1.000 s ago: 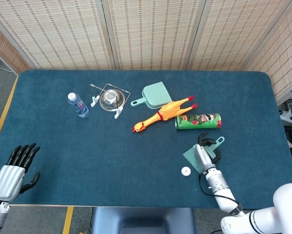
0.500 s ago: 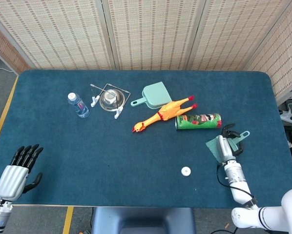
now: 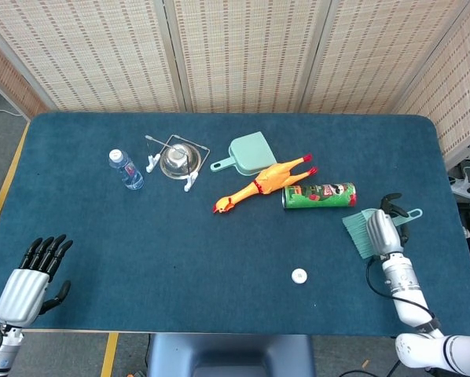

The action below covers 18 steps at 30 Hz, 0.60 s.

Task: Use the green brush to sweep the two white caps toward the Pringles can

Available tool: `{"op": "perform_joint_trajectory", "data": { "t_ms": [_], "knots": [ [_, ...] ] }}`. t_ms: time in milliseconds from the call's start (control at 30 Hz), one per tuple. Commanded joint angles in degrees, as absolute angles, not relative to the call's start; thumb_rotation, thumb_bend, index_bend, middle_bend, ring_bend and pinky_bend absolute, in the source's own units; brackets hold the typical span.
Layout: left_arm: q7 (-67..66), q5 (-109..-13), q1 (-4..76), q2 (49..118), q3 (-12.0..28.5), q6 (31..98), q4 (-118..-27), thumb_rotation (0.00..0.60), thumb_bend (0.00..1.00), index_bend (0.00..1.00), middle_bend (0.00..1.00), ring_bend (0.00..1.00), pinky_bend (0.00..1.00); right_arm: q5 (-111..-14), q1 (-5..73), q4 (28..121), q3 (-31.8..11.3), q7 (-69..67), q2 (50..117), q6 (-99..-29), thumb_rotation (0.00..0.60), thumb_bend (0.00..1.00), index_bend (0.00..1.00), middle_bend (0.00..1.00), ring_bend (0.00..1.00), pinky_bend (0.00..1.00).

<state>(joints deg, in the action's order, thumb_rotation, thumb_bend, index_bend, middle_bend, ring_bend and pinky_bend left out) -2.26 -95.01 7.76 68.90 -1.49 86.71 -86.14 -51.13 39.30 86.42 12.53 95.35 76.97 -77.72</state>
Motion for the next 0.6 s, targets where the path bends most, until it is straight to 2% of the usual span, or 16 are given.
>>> {"op": "perform_joint_trajectory", "data": {
  "t_ms": [33,167,367,600],
  "knots": [
    [-2.12,-95.27,7.79,68.85,-1.56,86.8,-86.24,0.6,0.41,0.0,0.0,0.0,0.04,-57.81,39.41,95.79,11.83,90.52,71.47,-78.89,0.6,0.49,0.93,0.84,0.58,0.3],
    [-1.87,-95.63,7.76,68.68,-1.66,87.06,-86.39,0.6,0.41,0.0,0.0,0.0,0.04,-61.32,39.68,101.67,12.11,91.14,70.31,-79.05,0.6,0.49,0.93,0.84,0.58,0.3],
    [-0.96,-95.79,7.55,68.31,-1.7,87.58,-86.31,0.6,0.41,0.0,0.0,0.0,0.04,-68.3,40.65,109.92,12.96,98.9,73.1,-78.67,0.6,0.49,0.93,0.84,0.58,0.3],
    [0.14,-95.88,7.44,67.8,-1.64,88.0,-86.3,0.6,0.41,0.0,0.0,0.0,0.04,-67.66,41.77,113.45,12.66,113.98,77.88,-77.62,0.6,0.49,0.93,0.84,0.58,0.3]
  ]
}}
